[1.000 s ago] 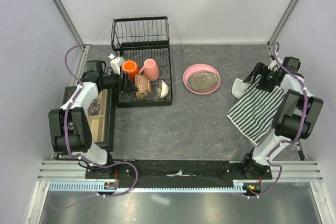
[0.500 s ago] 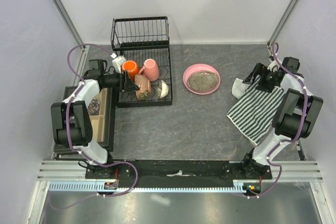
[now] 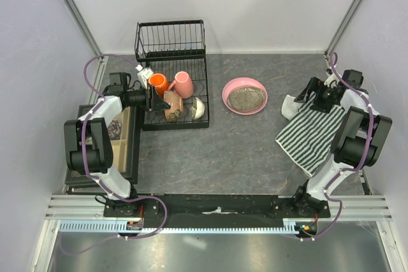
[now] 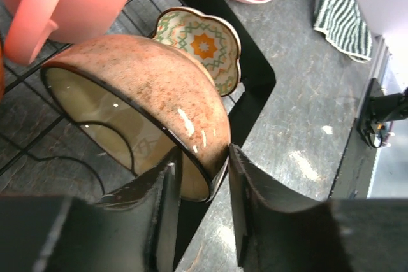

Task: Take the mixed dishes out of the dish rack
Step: Pick up the bowl from the dish rack.

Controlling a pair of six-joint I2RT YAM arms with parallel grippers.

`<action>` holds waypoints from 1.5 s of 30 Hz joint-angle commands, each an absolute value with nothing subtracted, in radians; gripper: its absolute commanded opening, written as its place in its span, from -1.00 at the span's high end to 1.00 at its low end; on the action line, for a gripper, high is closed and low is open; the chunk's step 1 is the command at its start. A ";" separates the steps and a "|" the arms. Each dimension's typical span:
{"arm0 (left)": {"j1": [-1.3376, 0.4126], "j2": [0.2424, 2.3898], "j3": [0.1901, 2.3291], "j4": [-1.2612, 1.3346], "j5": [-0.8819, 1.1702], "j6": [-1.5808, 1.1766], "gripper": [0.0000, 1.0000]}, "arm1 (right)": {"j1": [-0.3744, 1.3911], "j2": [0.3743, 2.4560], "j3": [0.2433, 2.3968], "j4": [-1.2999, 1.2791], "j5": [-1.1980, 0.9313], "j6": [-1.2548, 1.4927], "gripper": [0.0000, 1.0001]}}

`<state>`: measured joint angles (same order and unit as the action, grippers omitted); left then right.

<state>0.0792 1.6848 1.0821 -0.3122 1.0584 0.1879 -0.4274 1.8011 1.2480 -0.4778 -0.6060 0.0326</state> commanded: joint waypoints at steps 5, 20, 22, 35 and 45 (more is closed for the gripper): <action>0.086 1.709 1.114 -0.253 1.147 0.150 0.47 | -0.426 1.815 1.292 -0.476 -0.626 0.012 -0.96; 0.107 1.729 1.124 -0.250 1.242 0.126 0.97 | -0.428 1.824 1.296 -0.482 -0.629 0.008 -0.96; 0.113 1.727 1.127 -0.250 1.268 0.124 0.97 | -0.426 1.825 1.296 -0.485 -0.629 0.008 -0.96; 0.127 1.753 1.166 -0.250 1.443 0.092 0.97 | -0.428 1.829 1.296 -0.486 -0.634 0.008 -0.96; 0.127 1.700 1.164 -0.183 1.427 0.009 0.97 | -0.428 1.835 1.298 -0.488 -0.637 0.008 -0.96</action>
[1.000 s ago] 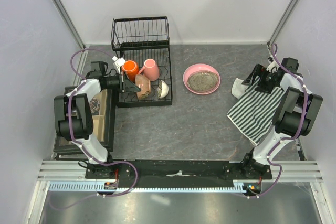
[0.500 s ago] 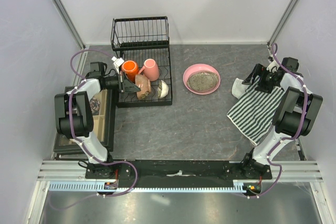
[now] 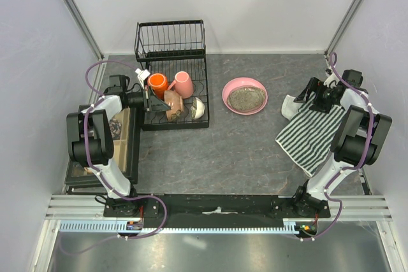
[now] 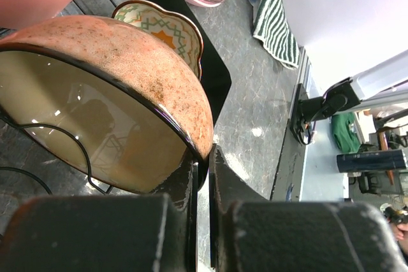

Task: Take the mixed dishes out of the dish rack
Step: Pick up the bowl from the dish rack.

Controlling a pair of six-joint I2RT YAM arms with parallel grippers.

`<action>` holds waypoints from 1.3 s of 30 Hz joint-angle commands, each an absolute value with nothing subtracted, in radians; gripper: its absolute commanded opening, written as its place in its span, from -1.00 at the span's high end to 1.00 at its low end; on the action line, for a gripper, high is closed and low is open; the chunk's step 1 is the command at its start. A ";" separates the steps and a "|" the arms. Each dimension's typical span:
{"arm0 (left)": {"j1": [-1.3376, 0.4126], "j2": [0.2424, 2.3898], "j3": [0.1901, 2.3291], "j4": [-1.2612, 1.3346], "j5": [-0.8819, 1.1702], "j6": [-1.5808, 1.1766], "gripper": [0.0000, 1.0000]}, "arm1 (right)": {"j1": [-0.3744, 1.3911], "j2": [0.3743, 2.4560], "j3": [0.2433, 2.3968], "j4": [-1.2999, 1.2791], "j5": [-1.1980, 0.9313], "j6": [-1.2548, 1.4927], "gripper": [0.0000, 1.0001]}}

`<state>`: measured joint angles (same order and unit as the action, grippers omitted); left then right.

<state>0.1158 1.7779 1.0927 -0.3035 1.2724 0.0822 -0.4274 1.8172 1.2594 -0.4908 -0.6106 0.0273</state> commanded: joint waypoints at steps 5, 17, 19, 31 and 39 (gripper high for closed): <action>0.126 1.663 1.149 -0.138 1.422 -0.051 0.97 | -0.428 1.836 1.298 -0.489 -0.637 0.008 -0.96; 0.127 1.666 1.149 -0.138 1.494 -0.046 0.97 | -0.428 1.839 1.298 -0.489 -0.638 0.008 -0.96; 0.127 1.684 1.152 -0.138 1.508 -0.040 0.97 | -0.428 1.841 1.299 -0.489 -0.640 0.008 -0.96; 0.127 1.812 1.239 -0.374 1.499 0.228 0.97 | -0.426 1.847 1.301 -0.494 -0.638 0.008 -0.96; 0.127 1.822 1.256 -0.425 1.554 0.273 0.97 | -0.428 1.853 1.302 -0.495 -0.637 0.006 -0.96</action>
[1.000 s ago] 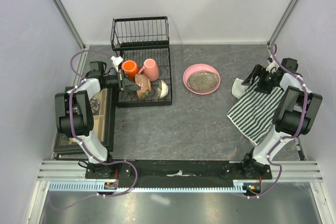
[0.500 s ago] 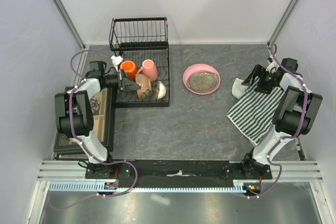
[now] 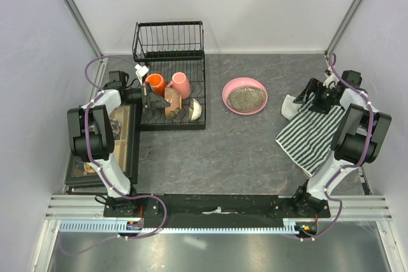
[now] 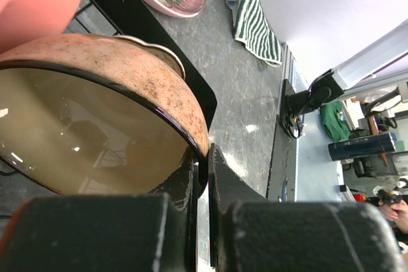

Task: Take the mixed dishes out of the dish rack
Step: Pick up the bowl from the dish rack.

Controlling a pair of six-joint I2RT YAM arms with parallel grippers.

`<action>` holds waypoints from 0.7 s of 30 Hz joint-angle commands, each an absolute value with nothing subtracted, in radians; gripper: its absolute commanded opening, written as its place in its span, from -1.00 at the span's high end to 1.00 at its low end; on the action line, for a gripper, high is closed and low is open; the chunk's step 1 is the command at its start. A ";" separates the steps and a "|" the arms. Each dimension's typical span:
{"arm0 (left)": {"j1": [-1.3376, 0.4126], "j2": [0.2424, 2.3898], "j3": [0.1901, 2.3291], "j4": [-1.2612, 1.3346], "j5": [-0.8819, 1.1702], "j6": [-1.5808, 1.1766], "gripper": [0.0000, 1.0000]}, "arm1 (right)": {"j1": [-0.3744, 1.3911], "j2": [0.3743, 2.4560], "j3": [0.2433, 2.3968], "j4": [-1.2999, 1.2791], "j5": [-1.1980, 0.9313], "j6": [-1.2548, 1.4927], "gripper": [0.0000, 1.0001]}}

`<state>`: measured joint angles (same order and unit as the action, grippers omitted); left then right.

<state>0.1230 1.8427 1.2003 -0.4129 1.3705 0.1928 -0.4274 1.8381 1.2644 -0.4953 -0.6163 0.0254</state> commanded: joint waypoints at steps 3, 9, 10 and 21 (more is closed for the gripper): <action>0.127 1.807 1.249 -0.443 1.554 0.284 0.97 | -0.426 1.855 1.302 -0.497 -0.638 -0.017 -0.96; 0.127 1.730 1.232 -0.468 1.516 0.293 0.97 | -0.426 1.861 1.304 -0.499 -0.641 -0.018 -0.96; 0.126 1.711 1.232 -0.471 1.508 0.290 0.97 | -0.426 1.862 1.304 -0.499 -0.641 -0.018 -0.96; 0.124 1.536 1.233 -0.474 1.410 0.249 0.97 | -0.426 1.859 1.307 -0.502 -0.652 -0.018 -0.96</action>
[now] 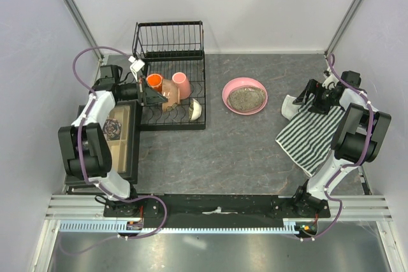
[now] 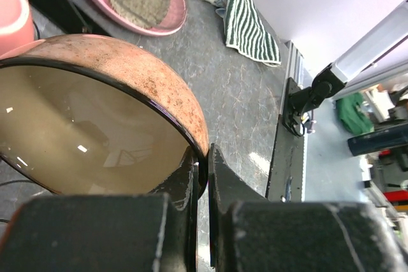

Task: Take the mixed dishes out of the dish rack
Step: Pick up the bowl from the dish rack.

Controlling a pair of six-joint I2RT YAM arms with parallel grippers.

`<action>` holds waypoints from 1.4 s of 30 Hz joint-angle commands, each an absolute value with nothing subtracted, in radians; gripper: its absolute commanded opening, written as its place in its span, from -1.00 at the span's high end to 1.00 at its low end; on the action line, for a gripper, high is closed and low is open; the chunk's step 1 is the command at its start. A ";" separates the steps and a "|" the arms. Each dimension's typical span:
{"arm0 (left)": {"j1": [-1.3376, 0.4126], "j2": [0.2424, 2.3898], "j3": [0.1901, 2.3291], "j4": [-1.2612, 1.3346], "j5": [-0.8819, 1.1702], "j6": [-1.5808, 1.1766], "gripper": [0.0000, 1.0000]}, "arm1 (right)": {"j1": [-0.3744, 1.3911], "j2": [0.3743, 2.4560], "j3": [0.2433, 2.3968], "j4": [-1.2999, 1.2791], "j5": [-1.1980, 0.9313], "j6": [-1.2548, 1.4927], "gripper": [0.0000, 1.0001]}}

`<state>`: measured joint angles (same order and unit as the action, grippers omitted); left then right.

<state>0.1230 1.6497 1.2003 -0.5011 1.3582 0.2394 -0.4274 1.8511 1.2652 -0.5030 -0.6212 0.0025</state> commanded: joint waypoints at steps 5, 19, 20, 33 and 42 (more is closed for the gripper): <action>0.098 1.436 1.227 -0.482 1.286 0.248 0.97 | -0.426 1.858 1.305 -0.502 -0.657 -0.018 -0.97; -0.388 1.244 1.247 -0.577 0.660 0.359 0.97 | -0.425 1.766 1.278 -0.460 -0.652 -0.003 -0.96; -0.414 1.250 1.252 -0.587 0.611 0.367 0.97 | -0.423 1.741 1.273 -0.448 -0.649 -0.003 -0.96; -0.894 1.422 1.377 -0.635 0.167 0.475 0.97 | -0.420 1.523 1.221 -0.361 -0.600 0.031 -0.96; -1.098 1.589 1.443 -0.640 -0.027 0.546 0.97 | -0.413 1.512 1.218 -0.359 -0.598 0.025 -0.96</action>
